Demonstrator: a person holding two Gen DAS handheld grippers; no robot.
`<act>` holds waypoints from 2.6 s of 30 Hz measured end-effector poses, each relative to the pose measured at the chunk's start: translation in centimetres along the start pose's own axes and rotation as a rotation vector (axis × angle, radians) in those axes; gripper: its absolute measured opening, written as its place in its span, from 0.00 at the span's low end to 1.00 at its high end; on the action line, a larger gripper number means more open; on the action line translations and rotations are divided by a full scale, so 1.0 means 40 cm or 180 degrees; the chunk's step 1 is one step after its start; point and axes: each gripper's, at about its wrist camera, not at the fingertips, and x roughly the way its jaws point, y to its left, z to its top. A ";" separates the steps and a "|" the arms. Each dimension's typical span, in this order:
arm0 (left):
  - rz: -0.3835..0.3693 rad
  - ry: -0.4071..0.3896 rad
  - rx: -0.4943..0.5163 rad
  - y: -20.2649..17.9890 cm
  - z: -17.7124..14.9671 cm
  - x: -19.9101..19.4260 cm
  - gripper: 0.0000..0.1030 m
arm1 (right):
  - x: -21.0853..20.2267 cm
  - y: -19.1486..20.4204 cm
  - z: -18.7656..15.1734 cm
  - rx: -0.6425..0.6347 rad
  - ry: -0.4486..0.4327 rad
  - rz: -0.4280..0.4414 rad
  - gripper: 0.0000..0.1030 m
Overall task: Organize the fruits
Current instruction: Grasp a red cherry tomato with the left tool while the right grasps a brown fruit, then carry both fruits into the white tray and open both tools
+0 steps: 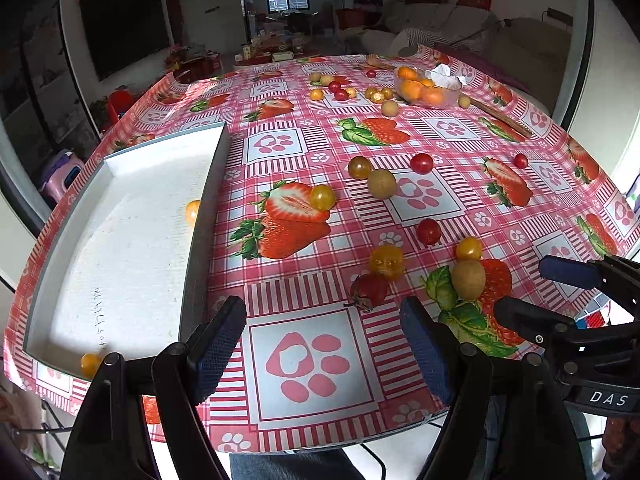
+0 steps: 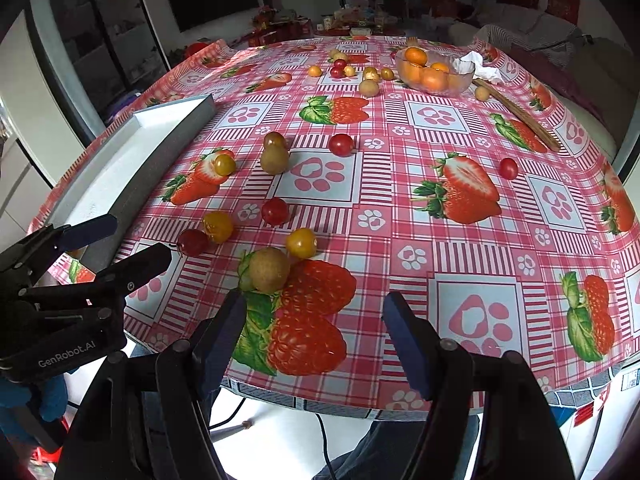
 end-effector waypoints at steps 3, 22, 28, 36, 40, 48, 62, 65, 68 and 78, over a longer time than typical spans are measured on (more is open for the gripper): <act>-0.0046 0.0059 0.0036 -0.008 -0.002 0.022 0.78 | 0.006 -0.001 -0.009 0.0006 -0.0014 0.0043 0.71; -0.0350 0.0096 0.0394 -0.053 0.022 0.072 0.24 | 0.050 -0.011 0.018 0.0034 0.0038 0.0545 0.51; -0.0360 0.0121 0.0274 -0.038 0.016 0.066 0.23 | 0.063 0.003 0.031 0.0007 0.0077 0.0572 0.40; -0.0385 0.0085 0.0073 -0.014 0.010 0.042 0.23 | 0.067 0.015 0.036 0.0017 0.0110 0.0571 0.27; -0.0399 0.0016 0.0000 -0.001 0.014 0.016 0.23 | 0.049 0.012 0.037 0.0011 0.0090 0.0573 0.27; -0.0339 -0.0134 -0.0153 0.054 0.021 -0.035 0.23 | 0.021 0.026 0.064 0.0010 0.0066 0.0635 0.27; 0.0074 -0.0336 -0.0586 0.266 0.005 -0.098 0.23 | 0.010 0.182 0.154 -0.0368 0.0048 0.0775 0.27; 0.0203 -0.0352 -0.0734 0.330 -0.005 -0.101 0.23 | 0.020 0.233 0.176 -0.0476 0.0067 0.0834 0.27; 0.0328 -0.0353 -0.0856 0.387 -0.014 -0.097 0.23 | 0.036 0.290 0.200 -0.0581 0.0102 0.0898 0.27; 0.0657 -0.0125 -0.1185 0.511 -0.048 -0.019 0.23 | 0.121 0.460 0.259 -0.0891 0.0294 0.1018 0.27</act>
